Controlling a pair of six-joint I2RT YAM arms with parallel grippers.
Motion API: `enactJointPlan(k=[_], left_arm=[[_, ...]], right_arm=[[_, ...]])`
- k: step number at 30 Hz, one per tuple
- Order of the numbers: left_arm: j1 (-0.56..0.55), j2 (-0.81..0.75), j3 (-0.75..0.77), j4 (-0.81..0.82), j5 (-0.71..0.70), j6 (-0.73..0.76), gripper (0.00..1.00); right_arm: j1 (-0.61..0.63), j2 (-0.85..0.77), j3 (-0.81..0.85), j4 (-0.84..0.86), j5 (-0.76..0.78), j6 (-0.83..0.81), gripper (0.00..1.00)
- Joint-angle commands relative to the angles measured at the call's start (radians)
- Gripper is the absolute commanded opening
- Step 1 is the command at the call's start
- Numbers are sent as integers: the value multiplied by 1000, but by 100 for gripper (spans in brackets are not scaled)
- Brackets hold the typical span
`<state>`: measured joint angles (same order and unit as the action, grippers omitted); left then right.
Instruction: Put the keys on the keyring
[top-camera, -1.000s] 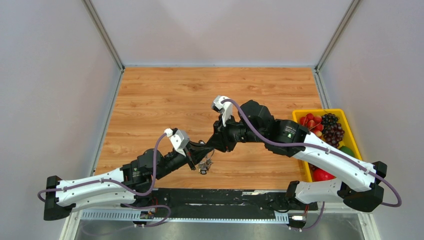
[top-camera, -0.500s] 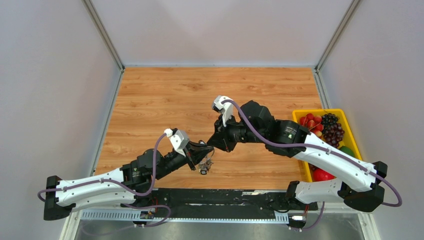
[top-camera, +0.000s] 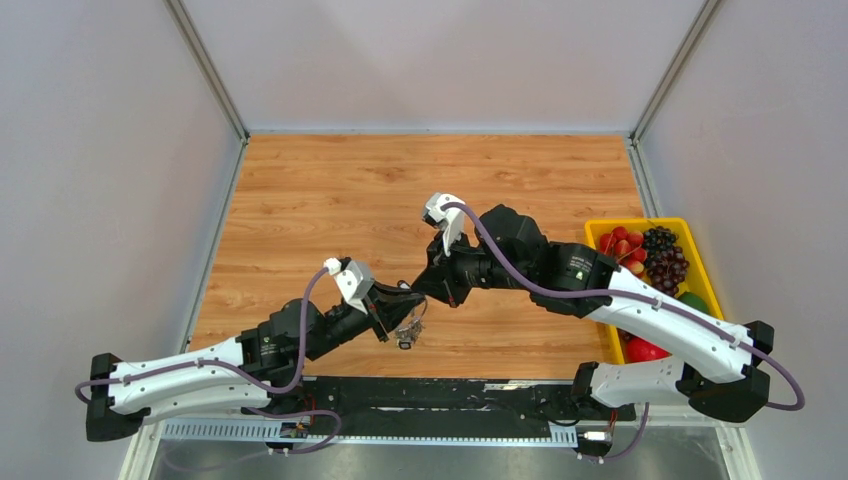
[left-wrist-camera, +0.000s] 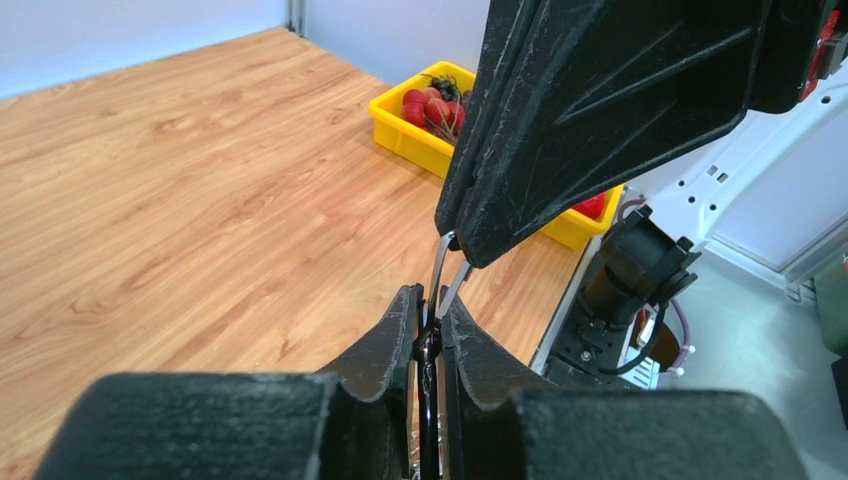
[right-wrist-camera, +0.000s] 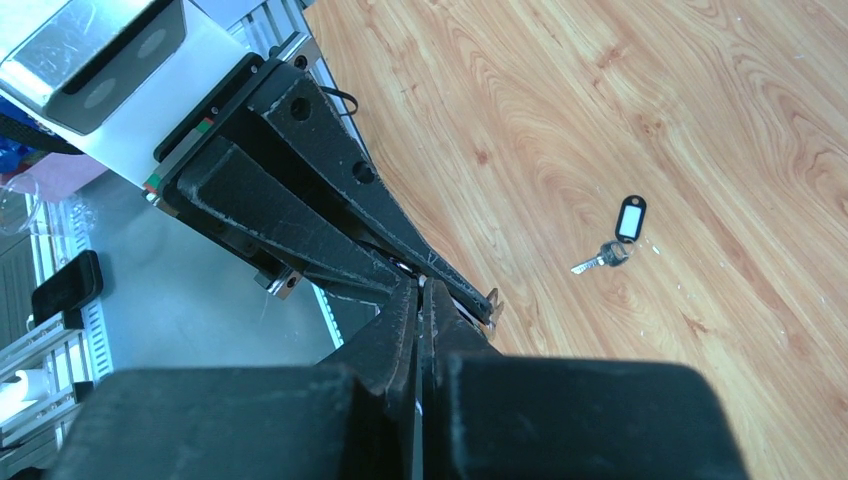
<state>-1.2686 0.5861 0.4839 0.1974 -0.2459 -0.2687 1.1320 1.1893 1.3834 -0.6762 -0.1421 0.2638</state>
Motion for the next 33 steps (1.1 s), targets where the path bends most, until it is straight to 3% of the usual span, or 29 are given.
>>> enactJointPlan(k=[1,10,19,33], left_arm=[[-2,-55,14,63,-30,-14,21],[-1,-90,14,-13,-58,32,43],[-2,-81,14,-27,-54,90,45],[-1,-47,-6,93,10,185,46]], right_arm=[[28,-10,23,38,4,36,0],[40,0,63,-12,78,95,0],[42,15,113,-60,187,198,0],[42,77,181,-136,280,288,0]])
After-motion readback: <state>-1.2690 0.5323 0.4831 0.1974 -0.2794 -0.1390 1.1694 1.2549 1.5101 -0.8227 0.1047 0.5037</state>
